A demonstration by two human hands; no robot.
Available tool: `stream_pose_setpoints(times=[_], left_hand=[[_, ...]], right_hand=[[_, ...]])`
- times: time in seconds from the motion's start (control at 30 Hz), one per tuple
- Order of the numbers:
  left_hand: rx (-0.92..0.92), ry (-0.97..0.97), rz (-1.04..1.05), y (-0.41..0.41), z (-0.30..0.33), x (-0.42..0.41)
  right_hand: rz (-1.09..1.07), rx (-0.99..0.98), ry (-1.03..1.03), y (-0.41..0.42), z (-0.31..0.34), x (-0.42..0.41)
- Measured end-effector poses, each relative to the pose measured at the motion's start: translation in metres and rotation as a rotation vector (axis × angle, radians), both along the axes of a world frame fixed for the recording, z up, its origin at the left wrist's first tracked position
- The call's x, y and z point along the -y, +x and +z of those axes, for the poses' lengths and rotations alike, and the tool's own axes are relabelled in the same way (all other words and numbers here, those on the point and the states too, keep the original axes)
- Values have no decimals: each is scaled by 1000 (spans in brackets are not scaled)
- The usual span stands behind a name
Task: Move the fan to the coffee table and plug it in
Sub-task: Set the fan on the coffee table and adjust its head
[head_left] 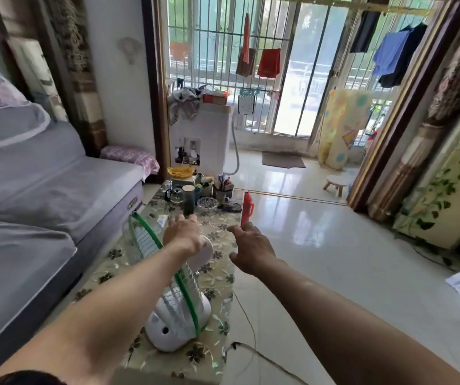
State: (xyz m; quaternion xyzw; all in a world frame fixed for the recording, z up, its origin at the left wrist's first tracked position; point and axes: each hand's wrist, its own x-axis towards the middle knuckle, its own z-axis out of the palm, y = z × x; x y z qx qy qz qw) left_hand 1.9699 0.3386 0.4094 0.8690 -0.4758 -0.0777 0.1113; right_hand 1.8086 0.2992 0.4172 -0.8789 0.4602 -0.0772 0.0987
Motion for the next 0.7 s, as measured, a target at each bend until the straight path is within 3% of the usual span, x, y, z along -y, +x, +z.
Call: stream_pose_setpoints(times=[0.7], left_hand=[[-94,107,456,-15,-74,69]], right_hand=[[567,-163,82,44,-98,150]])
